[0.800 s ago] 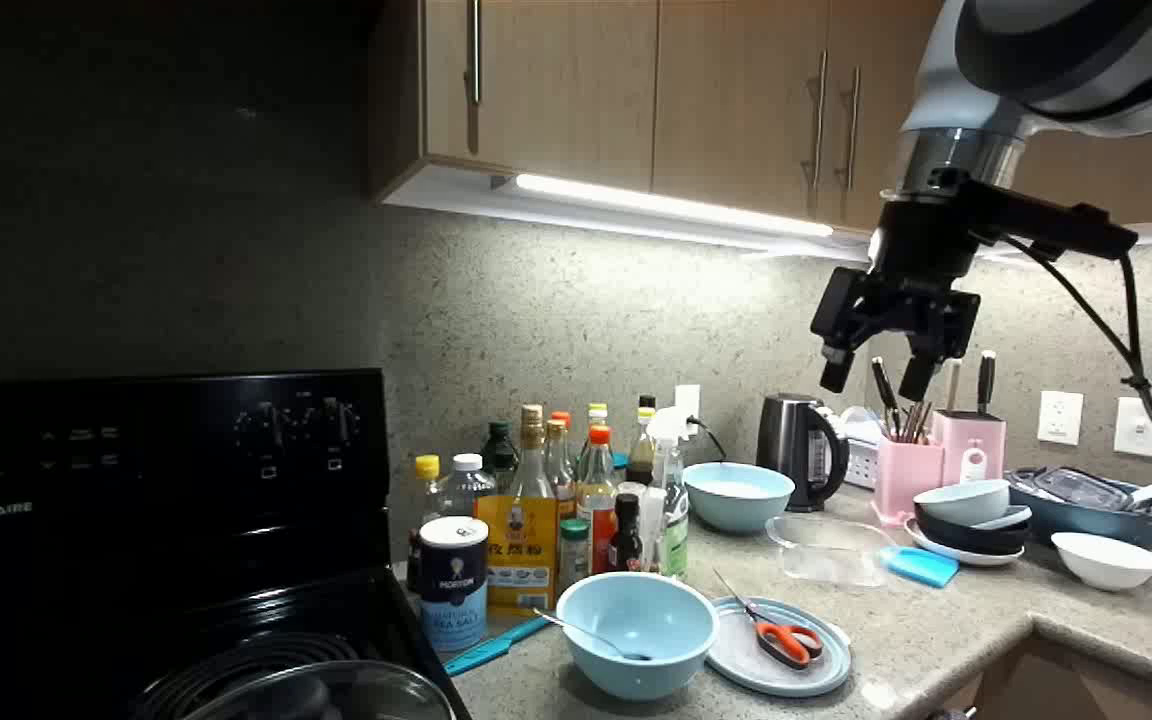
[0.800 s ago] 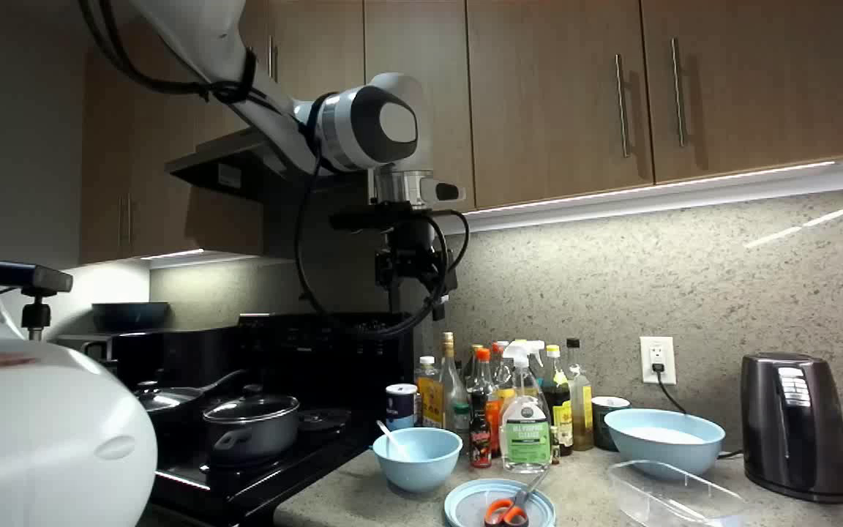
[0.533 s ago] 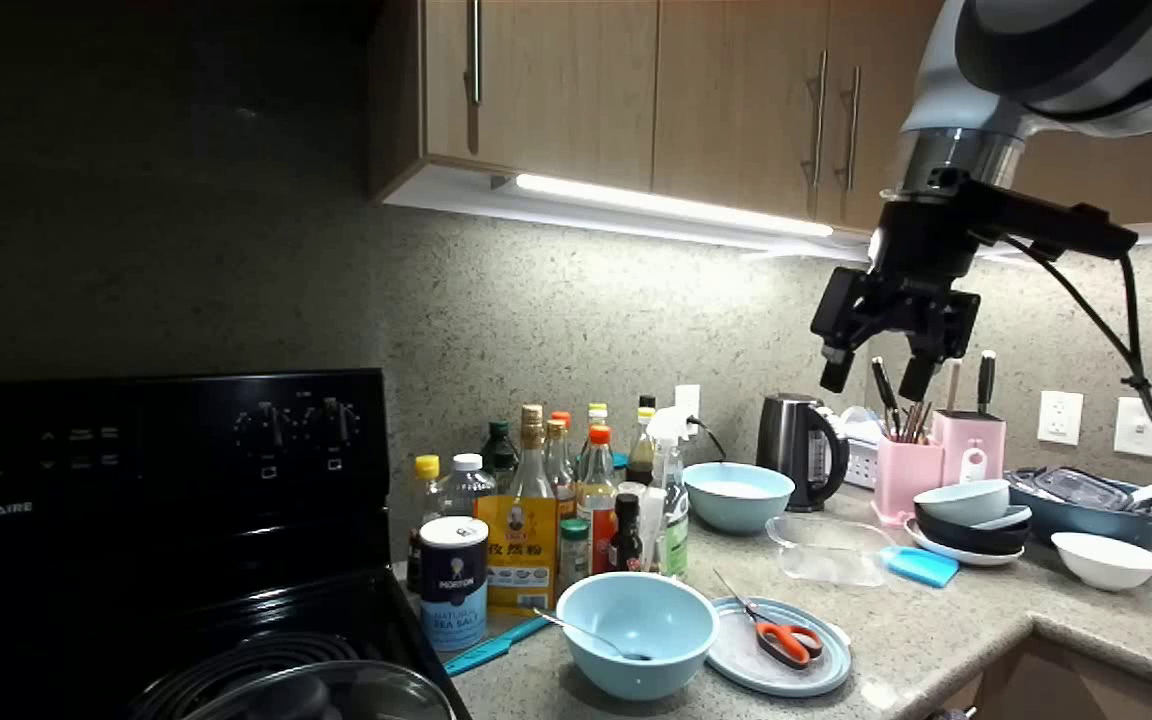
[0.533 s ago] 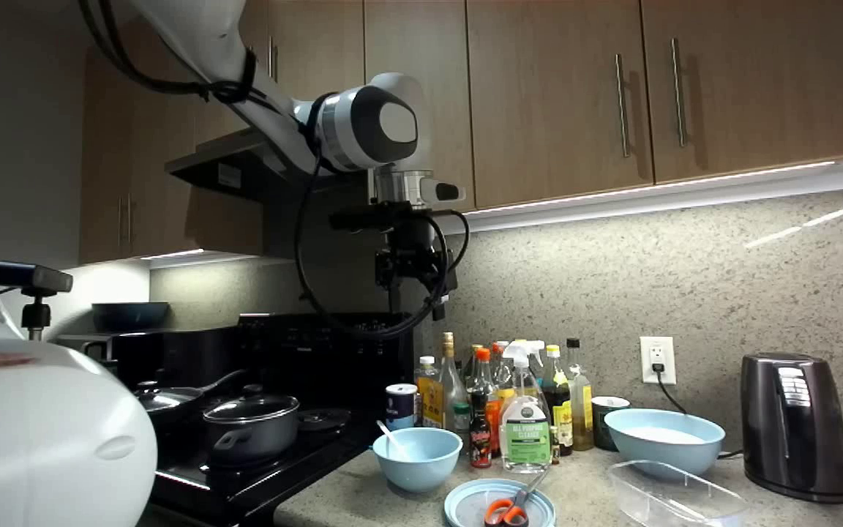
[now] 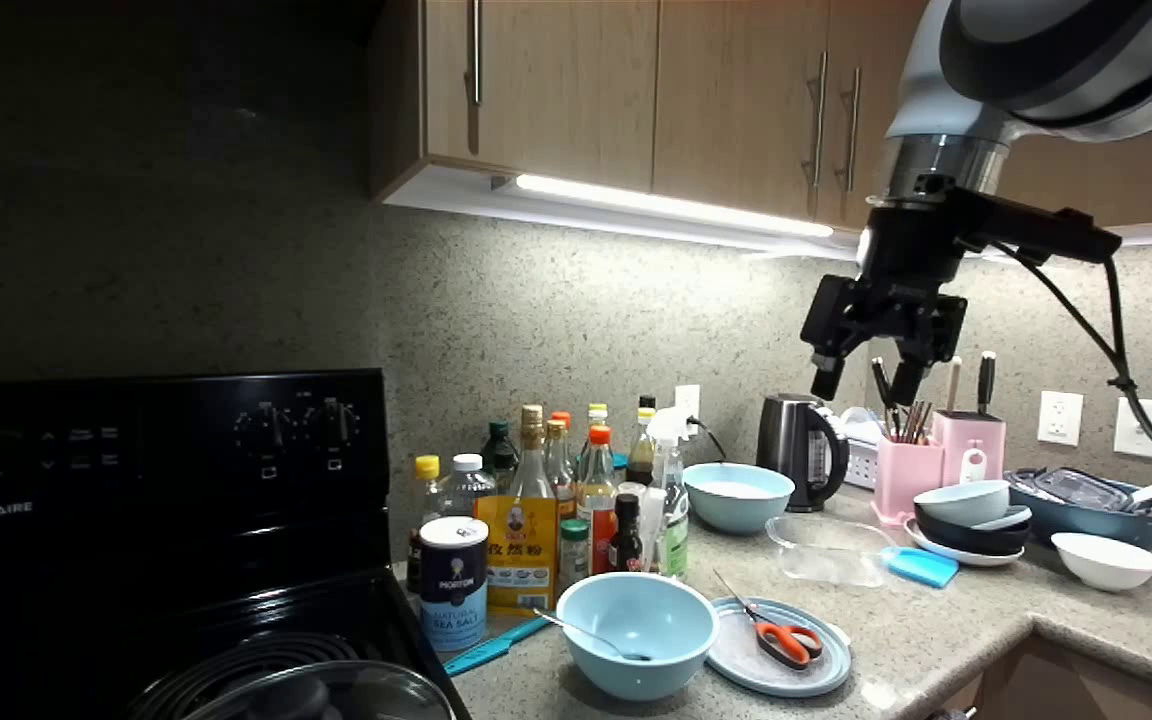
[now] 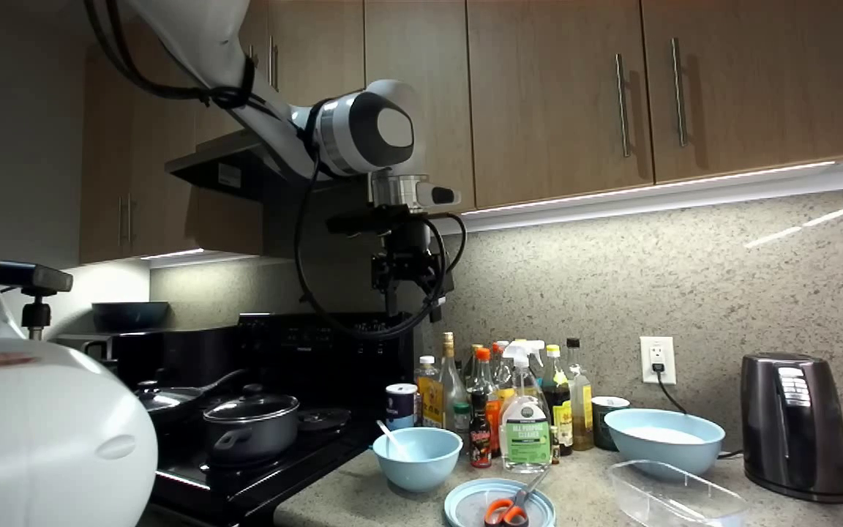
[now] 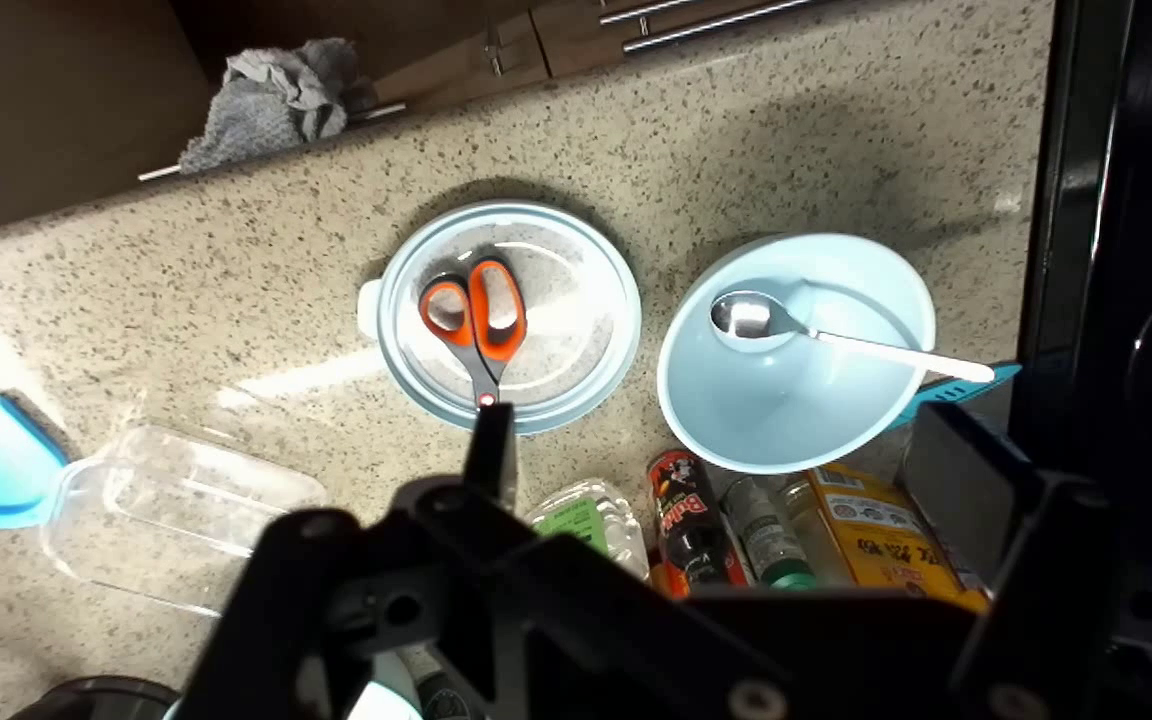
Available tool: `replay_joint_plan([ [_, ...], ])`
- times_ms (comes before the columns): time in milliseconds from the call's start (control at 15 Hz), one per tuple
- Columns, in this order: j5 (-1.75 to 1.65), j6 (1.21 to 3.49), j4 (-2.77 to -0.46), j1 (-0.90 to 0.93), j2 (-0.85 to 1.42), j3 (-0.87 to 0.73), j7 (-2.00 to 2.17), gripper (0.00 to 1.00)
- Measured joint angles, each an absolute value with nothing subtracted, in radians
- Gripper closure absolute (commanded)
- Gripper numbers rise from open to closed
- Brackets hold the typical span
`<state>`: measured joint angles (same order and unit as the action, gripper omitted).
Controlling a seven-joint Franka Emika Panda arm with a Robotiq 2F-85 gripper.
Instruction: Pick up the spoon and put it in the bowl
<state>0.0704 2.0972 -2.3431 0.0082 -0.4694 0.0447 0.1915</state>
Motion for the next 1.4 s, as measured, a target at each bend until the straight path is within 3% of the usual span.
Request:
replay_joint_plan([
  [533, -0.030, 2.144, -2.230, 0.053, -0.274, 0.157, 0.192, 0.00],
  [1400, -0.037, 2.150, -2.171, 0.075, -0.162, 0.158, 0.193, 0.00],
])
